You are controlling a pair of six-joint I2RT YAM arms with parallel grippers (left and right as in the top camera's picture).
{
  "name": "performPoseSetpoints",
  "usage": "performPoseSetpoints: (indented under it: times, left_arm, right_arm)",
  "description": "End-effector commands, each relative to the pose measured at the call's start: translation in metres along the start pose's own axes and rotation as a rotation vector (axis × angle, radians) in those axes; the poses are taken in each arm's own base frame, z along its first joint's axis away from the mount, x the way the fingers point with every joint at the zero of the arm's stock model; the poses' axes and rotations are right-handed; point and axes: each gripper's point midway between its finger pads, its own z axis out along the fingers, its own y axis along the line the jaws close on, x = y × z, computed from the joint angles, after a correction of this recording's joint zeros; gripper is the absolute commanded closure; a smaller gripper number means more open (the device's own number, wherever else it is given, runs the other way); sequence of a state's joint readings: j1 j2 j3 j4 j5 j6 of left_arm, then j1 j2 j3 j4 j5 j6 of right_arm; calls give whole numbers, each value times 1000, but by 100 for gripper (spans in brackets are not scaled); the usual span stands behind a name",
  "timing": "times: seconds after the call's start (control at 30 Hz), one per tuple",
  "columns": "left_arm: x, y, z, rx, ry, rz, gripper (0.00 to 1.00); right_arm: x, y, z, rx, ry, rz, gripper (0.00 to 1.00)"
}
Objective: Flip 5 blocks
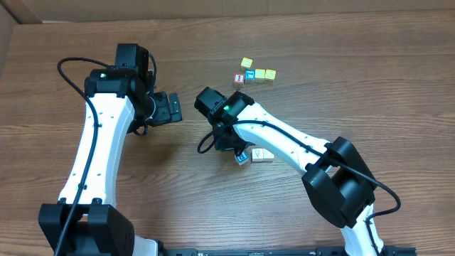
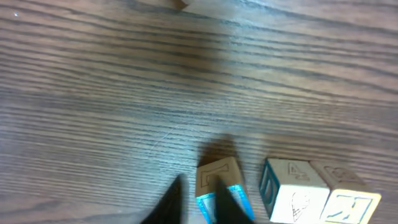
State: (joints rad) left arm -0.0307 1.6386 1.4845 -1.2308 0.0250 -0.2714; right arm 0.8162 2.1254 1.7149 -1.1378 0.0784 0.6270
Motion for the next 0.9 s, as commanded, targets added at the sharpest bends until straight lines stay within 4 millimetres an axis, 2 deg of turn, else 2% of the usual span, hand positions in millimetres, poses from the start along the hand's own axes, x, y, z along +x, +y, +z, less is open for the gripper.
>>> performPoseSetpoints:
  times: [0.0, 0.43, 0.87]
  left_arm:
    - [-7, 1, -3, -3, -16, -18, 0]
    - [-7, 1, -3, -3, -16, -17, 0]
    - [-7, 1, -3, -3, -16, -18, 0]
  right_arm:
    - [-4, 7, -15, -42, -25, 0, 96]
    - [19, 11, 6, -67, 49, -11, 96]
    - [30, 17, 6, -77, 78, -27, 96]
